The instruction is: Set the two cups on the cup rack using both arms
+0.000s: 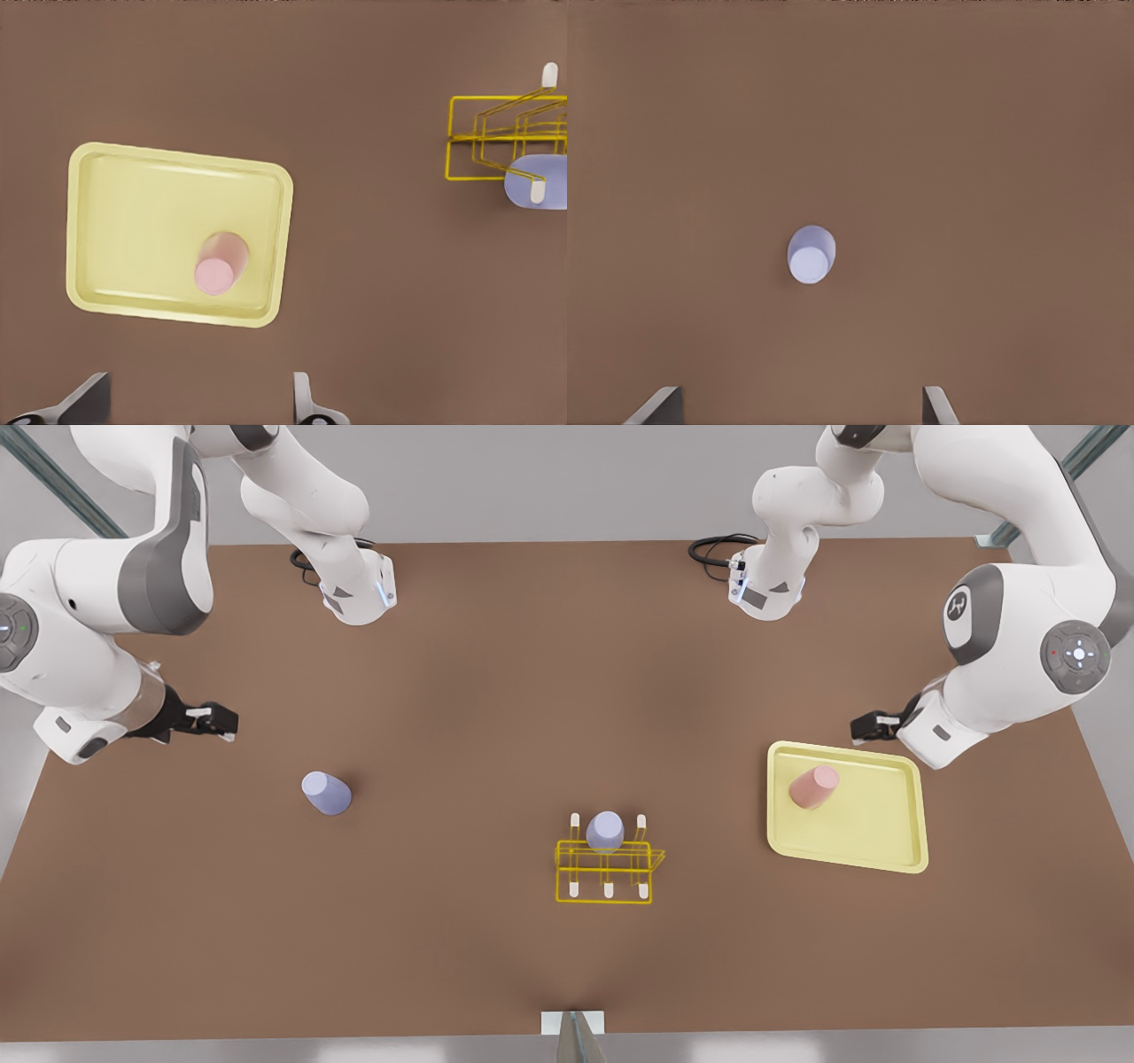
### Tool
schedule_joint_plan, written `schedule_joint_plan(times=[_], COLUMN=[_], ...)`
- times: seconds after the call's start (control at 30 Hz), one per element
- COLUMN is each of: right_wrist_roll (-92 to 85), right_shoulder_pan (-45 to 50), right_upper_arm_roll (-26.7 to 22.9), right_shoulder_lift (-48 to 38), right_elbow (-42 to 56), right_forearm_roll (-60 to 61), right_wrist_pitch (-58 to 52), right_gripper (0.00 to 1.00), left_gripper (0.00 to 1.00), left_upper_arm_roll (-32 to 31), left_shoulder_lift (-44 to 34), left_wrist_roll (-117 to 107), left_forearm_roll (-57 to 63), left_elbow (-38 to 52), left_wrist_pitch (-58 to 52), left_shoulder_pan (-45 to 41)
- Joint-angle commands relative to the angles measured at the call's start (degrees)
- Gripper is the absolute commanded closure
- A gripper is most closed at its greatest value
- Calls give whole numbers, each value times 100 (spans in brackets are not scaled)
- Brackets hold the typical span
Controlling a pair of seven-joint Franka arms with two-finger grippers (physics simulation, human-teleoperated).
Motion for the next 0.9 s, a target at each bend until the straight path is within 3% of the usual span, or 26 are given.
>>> schedule_joint_plan(times=[0.0,0.07,0.13,0.2,0.27,0.4,0.87], right_wrist_roll=[-97,-106,-783,-783,-774,-765,-537], right_shoulder_pan=[0,0,123,79,-71,-229,-220], right_upper_arm_roll=[4,4,57,22,-5,-5,-31], right_shoulder_lift=[-9,8,114,202,70,123,527], right_elbow=[-33,-42,-770,-1843,-2643,-3548,-4190], right_forearm_roll=[1,9,-35,1,132,282,326], right_wrist_pitch=[190,147,339,2070,3020,4673,4769], right_gripper=[0,0,0,0,0,0,0], left_gripper=[0,0,0,0,0,0,0], left_upper_arm_roll=[1,28,28,89,203,353,406], left_shoulder_lift=[-8,1,-8,-8,62,88,695], left_wrist_roll=[-116,-99,-107,173,561,921,921], left_forearm_roll=[-2,-2,6,33,24,24,6], left_elbow=[-29,-327,-1574,-2894,-3439,-3975,-4160], left_wrist_pitch=[244,349,1754,3838,4498,4859,5474], left_shoulder_pan=[-1,-1,-36,-10,-10,-1,87])
